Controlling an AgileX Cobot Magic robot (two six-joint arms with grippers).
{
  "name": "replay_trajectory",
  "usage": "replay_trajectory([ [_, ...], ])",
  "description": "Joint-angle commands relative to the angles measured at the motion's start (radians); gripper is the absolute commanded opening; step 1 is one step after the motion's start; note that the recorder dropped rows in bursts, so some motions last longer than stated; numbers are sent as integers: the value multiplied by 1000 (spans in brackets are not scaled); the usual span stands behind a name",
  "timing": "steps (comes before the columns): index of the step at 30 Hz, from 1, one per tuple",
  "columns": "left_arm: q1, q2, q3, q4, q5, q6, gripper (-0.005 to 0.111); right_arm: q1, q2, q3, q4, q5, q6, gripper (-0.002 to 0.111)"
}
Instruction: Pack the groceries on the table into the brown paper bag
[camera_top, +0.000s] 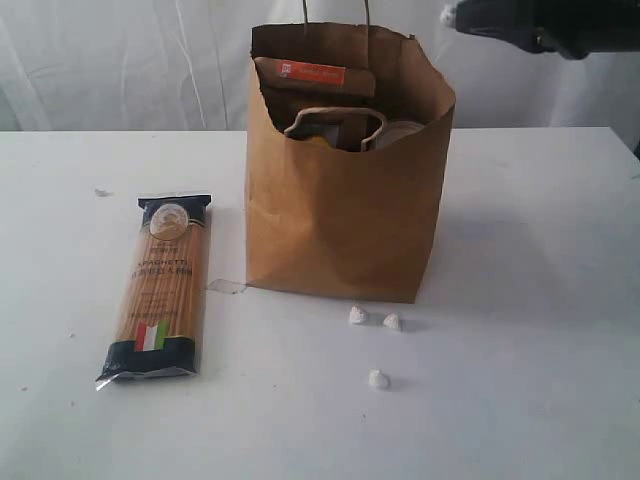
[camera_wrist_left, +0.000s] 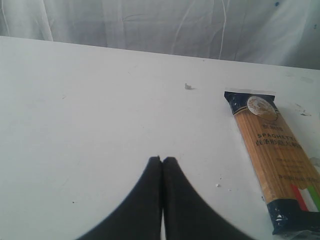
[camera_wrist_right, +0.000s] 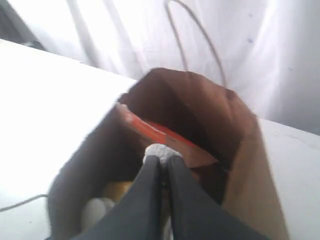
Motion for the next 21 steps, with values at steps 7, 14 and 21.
replay_trajectory([
  [7,2,-5,4,3,4,0,0,30,32,-1,55,111,-86,0],
  [14,2,-5,4,3,4,0,0,66,92,-1,55,128,-112,5],
  [21,2,-5,4,3,4,0,0,66,102,-1,65,122,-112,26],
])
